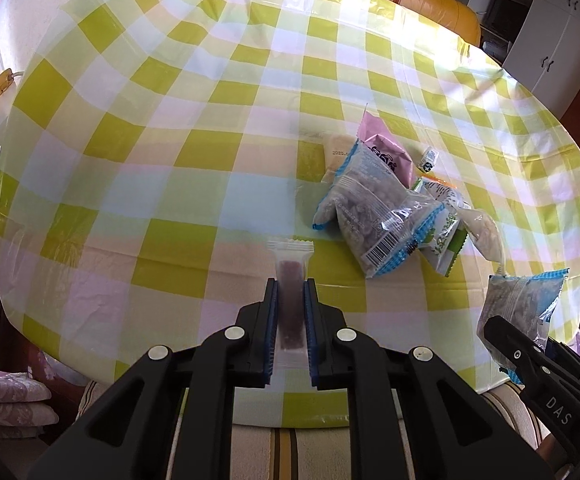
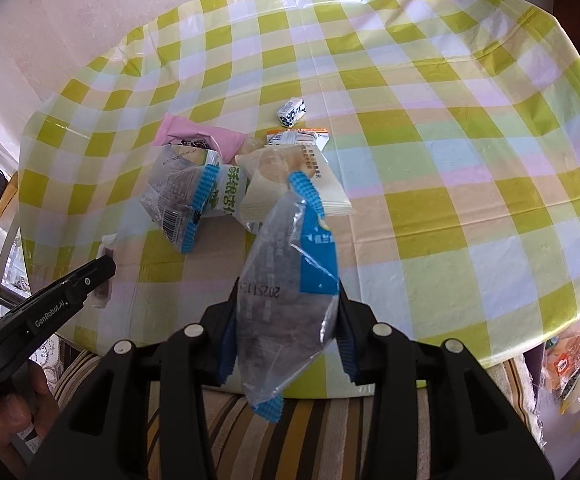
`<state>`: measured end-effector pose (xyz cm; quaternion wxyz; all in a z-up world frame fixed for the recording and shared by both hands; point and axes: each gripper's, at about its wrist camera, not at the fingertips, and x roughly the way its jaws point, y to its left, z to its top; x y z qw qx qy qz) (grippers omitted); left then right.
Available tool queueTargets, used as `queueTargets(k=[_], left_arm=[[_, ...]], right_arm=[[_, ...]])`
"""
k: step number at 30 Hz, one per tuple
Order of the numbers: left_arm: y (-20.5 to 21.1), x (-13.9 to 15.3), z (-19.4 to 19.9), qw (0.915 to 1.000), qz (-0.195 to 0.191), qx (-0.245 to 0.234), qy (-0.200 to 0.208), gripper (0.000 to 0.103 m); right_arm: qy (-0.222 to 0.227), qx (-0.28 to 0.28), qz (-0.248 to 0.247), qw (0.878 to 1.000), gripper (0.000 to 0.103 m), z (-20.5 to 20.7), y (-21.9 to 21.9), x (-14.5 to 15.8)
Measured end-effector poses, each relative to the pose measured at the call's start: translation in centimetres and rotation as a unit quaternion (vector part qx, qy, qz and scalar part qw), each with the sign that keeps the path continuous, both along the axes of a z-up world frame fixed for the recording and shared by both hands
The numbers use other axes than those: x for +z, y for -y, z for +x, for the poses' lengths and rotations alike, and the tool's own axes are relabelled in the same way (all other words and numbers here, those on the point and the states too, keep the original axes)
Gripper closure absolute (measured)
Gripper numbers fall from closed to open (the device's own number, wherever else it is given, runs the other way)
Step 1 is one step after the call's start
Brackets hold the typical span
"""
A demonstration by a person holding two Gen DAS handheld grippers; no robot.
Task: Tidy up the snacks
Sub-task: 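Carry both snacks over the white box and open both tools to drop them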
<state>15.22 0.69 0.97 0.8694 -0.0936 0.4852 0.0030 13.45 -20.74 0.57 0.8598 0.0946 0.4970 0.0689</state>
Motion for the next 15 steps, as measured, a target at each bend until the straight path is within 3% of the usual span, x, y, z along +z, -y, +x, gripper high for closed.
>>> queueTargets(k=[15], left_arm=[[5.9, 1.7, -2.2, 0.9982, 0.000, -0.059, 0.014, 0.091]], right_arm=[[0.016, -0.037, 0.013, 0.999, 0.062, -3.1, 4.8, 1.6]])
